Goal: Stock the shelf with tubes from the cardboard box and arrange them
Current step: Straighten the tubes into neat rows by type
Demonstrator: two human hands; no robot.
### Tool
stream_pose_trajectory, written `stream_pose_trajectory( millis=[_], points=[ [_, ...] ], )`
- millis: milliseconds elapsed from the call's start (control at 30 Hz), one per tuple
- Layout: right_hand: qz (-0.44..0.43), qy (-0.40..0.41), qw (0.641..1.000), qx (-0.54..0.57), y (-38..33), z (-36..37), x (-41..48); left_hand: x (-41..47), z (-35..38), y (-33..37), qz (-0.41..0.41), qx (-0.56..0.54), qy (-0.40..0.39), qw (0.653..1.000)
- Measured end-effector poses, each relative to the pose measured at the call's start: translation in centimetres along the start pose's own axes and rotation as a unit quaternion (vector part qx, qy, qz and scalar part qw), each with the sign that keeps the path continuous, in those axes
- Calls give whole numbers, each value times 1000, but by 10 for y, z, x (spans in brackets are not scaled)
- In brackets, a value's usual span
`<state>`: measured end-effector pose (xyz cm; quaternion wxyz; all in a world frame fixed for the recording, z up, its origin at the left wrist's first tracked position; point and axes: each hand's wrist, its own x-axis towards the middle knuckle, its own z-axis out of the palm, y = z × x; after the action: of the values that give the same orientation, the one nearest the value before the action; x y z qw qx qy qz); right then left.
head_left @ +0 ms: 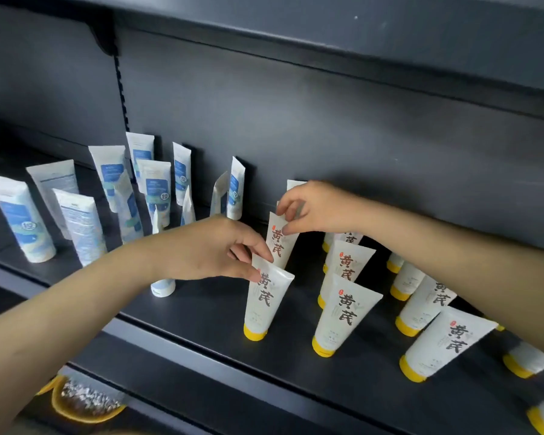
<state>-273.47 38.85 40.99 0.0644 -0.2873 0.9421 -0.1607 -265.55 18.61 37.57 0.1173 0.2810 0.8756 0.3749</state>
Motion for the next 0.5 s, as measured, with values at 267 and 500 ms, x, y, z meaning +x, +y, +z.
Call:
stream_pose_trajectory(
  millis=[267, 500],
  points=[
    [42, -8, 998, -55, 0, 16, 10, 8, 7, -5, 20, 51, 19, 998],
    [40, 3, 997, -62, 6, 14, 12, 12, 9, -7, 34, 79, 80, 993]
  ],
)
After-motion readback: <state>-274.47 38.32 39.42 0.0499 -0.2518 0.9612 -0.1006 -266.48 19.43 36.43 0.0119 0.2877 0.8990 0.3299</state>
